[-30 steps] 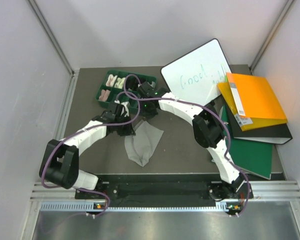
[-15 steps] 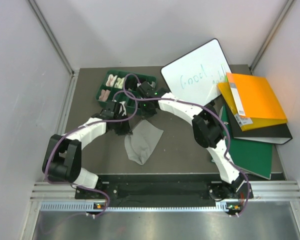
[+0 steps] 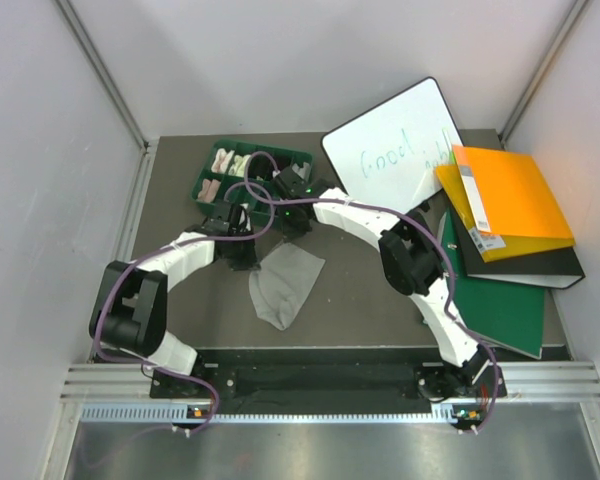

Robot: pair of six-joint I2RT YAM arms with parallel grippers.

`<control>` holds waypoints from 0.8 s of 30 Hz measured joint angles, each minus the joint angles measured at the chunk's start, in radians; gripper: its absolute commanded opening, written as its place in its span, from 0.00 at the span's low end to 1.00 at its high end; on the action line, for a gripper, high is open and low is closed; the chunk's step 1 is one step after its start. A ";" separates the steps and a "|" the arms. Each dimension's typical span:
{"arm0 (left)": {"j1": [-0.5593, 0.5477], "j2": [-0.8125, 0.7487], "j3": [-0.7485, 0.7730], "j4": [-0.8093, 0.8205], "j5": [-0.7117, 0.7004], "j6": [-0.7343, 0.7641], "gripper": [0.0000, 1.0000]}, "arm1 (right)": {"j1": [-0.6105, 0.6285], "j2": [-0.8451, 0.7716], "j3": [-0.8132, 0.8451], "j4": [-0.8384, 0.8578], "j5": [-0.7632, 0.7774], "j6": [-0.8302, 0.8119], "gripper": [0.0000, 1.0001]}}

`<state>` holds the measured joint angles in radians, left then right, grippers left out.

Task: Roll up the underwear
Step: Fold the underwear at the center of the board.

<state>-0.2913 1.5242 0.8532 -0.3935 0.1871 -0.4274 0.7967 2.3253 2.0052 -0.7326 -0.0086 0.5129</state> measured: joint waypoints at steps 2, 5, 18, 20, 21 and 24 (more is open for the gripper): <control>0.001 0.006 0.002 -0.006 -0.014 0.002 0.17 | 0.000 0.003 0.000 0.001 -0.003 0.003 0.22; 0.003 0.007 0.005 -0.035 -0.047 0.007 0.48 | -0.001 0.003 0.000 0.010 -0.018 0.000 0.42; -0.009 -0.194 -0.007 -0.068 -0.113 -0.010 0.63 | -0.002 -0.136 -0.178 0.127 -0.150 -0.007 0.54; -0.027 -0.271 -0.044 -0.060 -0.109 -0.026 0.63 | -0.005 -0.201 -0.251 0.143 -0.159 -0.008 0.54; -0.045 -0.317 -0.071 -0.054 -0.102 -0.040 0.63 | -0.007 -0.230 -0.285 0.151 -0.163 -0.008 0.55; -0.117 -0.440 -0.153 -0.045 -0.075 -0.100 0.66 | -0.029 -0.337 -0.423 0.184 -0.177 -0.008 0.55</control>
<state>-0.4080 1.0840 0.7002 -0.4389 0.1120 -0.5270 0.7677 1.9884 1.5822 -0.5484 -0.1856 0.5053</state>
